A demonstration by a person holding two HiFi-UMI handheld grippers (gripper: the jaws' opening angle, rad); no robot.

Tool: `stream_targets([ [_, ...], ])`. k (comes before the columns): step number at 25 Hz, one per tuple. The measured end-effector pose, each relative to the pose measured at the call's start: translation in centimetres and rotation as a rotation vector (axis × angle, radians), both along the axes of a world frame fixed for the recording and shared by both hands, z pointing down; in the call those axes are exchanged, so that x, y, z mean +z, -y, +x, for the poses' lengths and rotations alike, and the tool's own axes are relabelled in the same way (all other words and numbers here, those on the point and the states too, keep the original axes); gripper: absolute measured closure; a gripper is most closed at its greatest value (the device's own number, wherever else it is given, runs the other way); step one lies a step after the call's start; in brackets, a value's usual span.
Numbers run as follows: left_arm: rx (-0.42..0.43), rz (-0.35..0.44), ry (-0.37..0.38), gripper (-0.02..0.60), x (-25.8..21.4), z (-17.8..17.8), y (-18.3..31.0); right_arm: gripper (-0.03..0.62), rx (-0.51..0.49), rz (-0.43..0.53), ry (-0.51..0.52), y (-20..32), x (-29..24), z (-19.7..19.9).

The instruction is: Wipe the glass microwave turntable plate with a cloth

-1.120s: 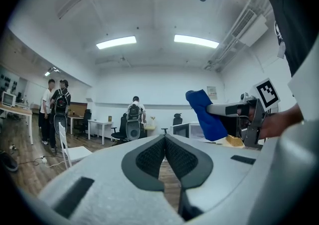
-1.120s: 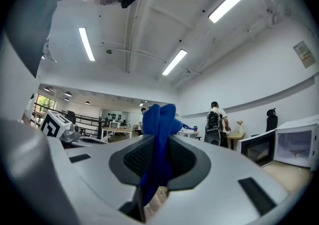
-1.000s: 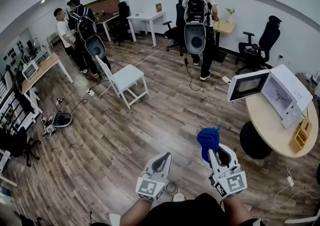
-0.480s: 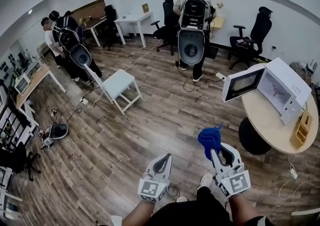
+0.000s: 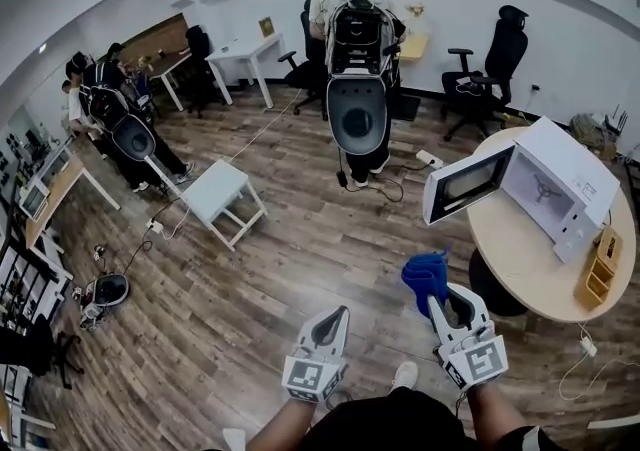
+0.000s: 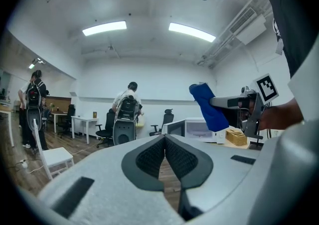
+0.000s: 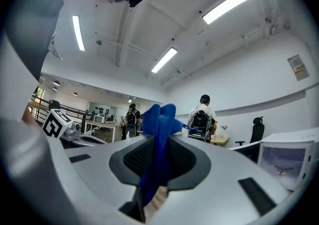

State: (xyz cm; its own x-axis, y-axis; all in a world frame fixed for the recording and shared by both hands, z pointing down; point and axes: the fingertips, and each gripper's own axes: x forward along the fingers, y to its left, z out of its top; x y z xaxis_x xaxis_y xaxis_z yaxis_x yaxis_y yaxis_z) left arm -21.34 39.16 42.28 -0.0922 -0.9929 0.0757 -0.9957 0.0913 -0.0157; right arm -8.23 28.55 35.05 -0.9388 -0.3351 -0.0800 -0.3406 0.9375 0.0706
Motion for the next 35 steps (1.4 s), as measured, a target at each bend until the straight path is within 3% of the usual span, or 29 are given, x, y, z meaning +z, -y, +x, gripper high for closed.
stream_targets([
  [12, 0.074, -0.013, 0.007, 0.575, 0.3, 3.2, 13.0, 0.522, 0.100, -0.042, 0.017, 12.6, 1.8, 4.2],
  [24, 0.135, -0.021, -0.008, 0.575, 1.3, 3.2, 21.3, 0.522, 0.188, -0.065, 0.024, 20.0, 3.2, 5.0],
  [35, 0.326, -0.006, -0.022, 0.575, 0.5, 2.7, 33.6, 0.522, 0.385, -0.047, -0.001, 29.6, 2.9, 5.5],
])
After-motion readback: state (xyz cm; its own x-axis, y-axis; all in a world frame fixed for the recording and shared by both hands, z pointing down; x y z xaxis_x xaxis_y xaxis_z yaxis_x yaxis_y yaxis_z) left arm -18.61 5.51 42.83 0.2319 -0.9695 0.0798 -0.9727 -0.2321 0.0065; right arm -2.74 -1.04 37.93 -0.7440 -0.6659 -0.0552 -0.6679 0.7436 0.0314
